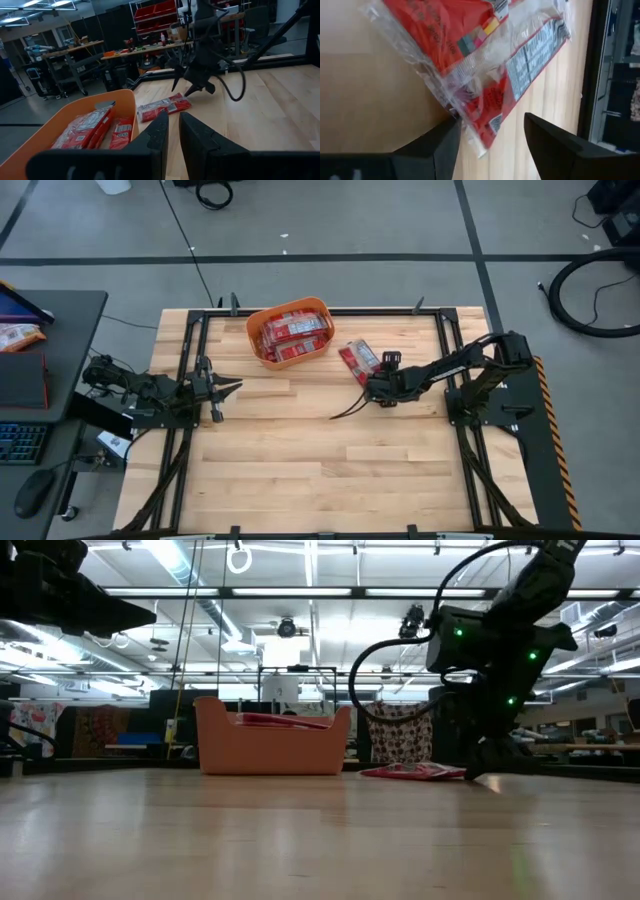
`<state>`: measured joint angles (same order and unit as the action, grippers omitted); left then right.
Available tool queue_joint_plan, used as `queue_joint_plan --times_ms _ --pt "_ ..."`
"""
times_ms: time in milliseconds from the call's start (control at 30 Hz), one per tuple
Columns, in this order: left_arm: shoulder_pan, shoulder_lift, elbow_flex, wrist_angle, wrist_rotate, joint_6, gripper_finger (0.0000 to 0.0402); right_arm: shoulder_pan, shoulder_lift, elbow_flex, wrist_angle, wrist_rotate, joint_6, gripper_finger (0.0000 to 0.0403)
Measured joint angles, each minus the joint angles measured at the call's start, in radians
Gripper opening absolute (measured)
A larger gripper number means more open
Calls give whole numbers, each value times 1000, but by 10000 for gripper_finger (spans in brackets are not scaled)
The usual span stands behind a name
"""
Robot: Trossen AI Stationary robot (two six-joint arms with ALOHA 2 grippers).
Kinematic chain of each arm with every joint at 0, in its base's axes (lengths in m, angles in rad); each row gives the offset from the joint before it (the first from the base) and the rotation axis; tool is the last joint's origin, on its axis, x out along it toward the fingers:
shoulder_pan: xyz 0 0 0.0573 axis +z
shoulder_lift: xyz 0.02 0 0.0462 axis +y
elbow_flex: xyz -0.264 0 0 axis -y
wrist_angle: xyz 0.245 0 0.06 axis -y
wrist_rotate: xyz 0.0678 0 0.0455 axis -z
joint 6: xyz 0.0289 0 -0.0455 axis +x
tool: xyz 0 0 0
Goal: Sort popcorn bags into baskets
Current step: Put the red popcorn bag into the orange bin
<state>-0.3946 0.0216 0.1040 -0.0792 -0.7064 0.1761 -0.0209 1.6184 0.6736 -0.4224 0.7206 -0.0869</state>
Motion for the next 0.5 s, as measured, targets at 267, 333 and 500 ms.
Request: queue_joint_plan --times_ms 267,333,500 --pt "0 0 0 0 0 0 50 -37 -2 -32 94 -62 -47 121" --pt "0 0 0 0 0 0 50 -40 -2 -33 100 -72 -47 82" --pt "0 0 0 0 0 0 50 -42 0 -34 130 -79 -46 9"
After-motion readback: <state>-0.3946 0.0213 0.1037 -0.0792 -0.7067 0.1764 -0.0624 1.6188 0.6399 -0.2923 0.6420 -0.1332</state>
